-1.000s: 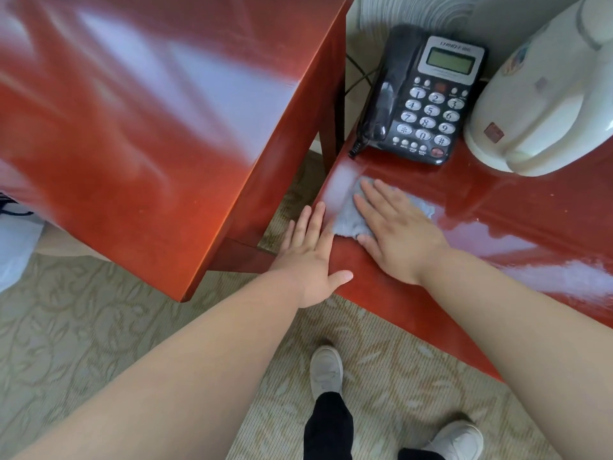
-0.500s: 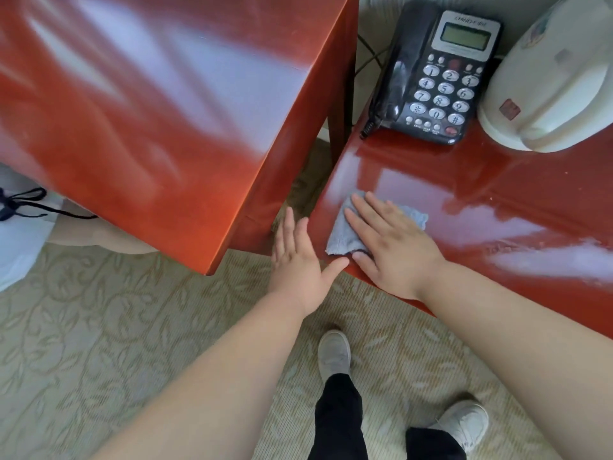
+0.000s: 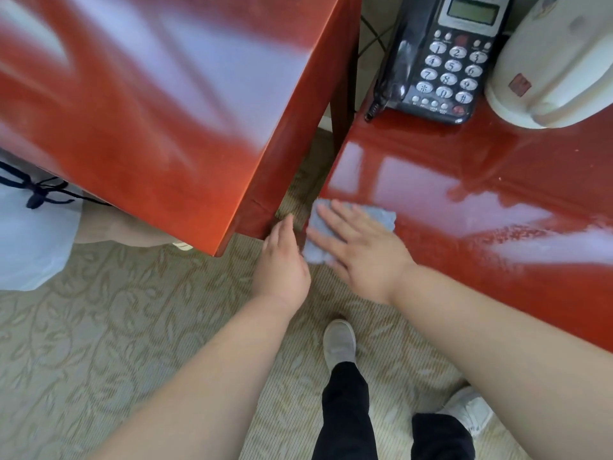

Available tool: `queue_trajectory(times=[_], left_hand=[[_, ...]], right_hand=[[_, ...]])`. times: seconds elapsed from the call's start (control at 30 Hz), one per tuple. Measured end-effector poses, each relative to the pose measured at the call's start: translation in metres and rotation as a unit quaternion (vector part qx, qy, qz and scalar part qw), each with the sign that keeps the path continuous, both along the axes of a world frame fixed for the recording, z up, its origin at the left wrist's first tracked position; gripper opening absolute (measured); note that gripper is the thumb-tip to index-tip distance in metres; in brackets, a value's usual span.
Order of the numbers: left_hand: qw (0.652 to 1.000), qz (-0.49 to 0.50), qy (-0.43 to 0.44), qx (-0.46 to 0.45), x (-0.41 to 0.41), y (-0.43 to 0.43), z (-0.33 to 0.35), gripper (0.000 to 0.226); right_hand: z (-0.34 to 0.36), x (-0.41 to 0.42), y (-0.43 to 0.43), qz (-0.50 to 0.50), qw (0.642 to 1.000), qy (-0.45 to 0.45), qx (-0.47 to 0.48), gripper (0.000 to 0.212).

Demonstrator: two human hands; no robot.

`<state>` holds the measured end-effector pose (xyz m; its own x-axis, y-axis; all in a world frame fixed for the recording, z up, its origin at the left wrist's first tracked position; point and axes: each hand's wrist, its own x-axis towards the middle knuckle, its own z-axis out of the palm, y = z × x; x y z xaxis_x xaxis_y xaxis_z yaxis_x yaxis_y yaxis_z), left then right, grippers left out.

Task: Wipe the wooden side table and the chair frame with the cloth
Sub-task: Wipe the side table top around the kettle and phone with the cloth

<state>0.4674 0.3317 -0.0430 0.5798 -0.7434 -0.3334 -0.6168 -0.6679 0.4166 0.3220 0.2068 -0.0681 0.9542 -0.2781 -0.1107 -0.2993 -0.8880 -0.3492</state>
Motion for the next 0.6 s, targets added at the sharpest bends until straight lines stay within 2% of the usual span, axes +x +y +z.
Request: queue_trajectory(times=[0.1, 0.27, 0.33, 0.47, 0.53, 0.6], left_hand=[[0.998, -0.062, -0.013, 0.013, -0.001, 0.002, 0.006, 0.074], [0.967, -0.245, -0.069, -0.014, -0.025, -0.011, 0.014, 0.06], [0.957, -0.28, -0.073, -0.014, -0.045, -0.022, 0.015, 0.056], [0.954, -0.292, -0.067, -0.029, -0.088, -0.049, 0.015, 0.054], [0.949, -0.307, -0.064, -0.031, -0.109, -0.061, 0.013, 0.054], [0.942, -0.327, -0.069, -0.029, -0.129, -0.073, 0.012, 0.056]], right_hand=[[-0.003, -0.044, 0.002, 0.024, 1.0, 0.008, -0.002, 0.054], [0.004, -0.123, -0.026, -0.151, 0.987, 0.047, -0.019, 0.062], [0.007, -0.162, -0.03, -0.236, 0.969, 0.063, -0.031, 0.064], [0.007, -0.187, -0.012, -0.422, 0.903, 0.082, -0.016, 0.067], [0.005, -0.182, 0.01, -0.403, 0.912, 0.08, -0.01, 0.066], [0.005, -0.191, 0.026, -0.31, 0.948, 0.071, -0.017, 0.064]])
